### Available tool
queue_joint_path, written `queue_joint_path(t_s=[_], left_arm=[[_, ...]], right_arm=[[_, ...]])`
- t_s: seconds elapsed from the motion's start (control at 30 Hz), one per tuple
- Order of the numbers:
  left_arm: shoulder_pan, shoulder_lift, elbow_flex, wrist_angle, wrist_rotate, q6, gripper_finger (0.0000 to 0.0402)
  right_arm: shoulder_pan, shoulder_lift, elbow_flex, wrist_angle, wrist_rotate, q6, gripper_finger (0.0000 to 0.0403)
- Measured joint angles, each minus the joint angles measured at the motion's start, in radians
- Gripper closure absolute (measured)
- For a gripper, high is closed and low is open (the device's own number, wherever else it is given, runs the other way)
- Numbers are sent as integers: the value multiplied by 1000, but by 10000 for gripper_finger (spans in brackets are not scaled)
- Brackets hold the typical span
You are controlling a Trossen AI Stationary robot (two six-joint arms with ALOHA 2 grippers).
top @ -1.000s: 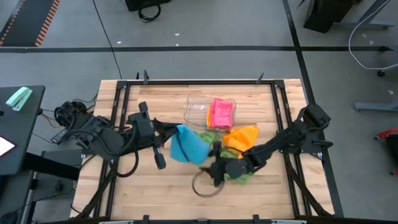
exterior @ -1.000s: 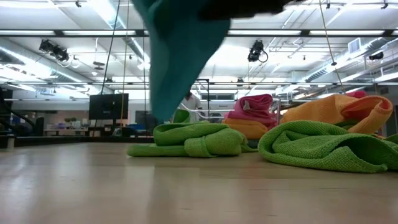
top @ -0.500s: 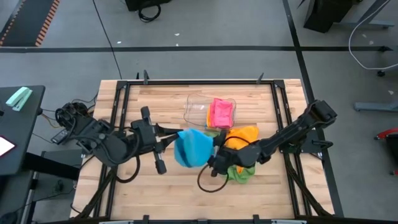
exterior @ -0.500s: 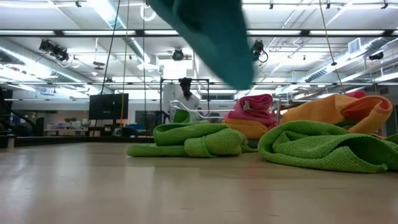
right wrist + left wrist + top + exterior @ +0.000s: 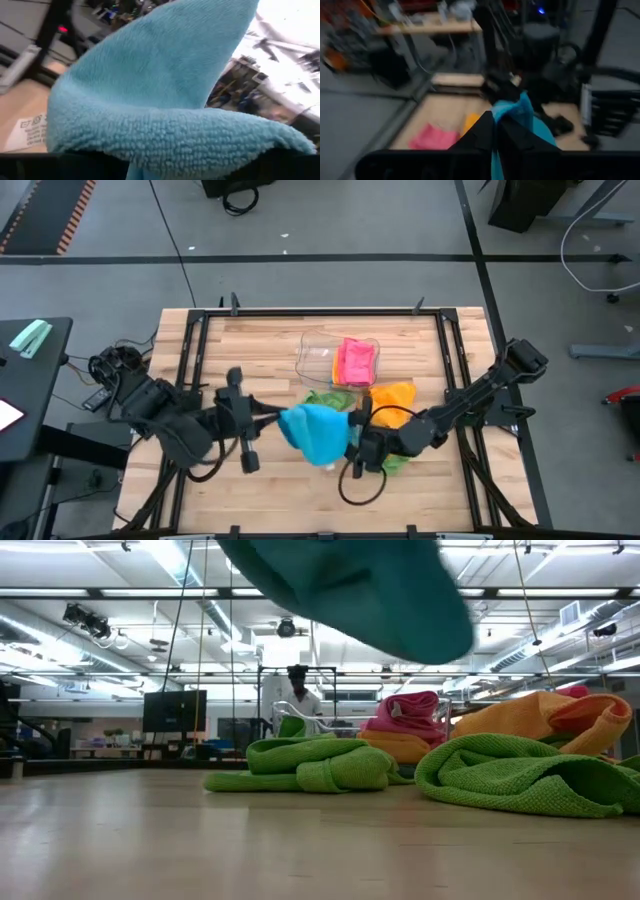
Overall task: Fold microfiber towels
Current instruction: Fold the blue microfiber cloth
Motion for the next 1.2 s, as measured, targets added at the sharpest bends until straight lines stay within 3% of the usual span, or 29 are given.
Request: queue_joint_path(t_s=[0.17,0.33,0.57,0.83,1.07,1.2], left_arm=[[-11,77,0,-179,38,-177,375],[-12,189,-1,-318,41,-304,391],[-8,349,-1,-444,13,-324,379],[34,467,-1,-542,-5,-339,394],[48,523,-1,-560,-35,-340,370],[56,541,-1,-560,-37,-340,379]], right_arm=[[21,-3,0,-166,-21,221,152],[-30,6,0,-377,-82,455,152],[-101,5,0,-540,-203,636,152],[-124,5,0,-673,-216,654,152],[-131,5,0,-722,-219,612,152],[-132,0,0,-769,-222,612,152]])
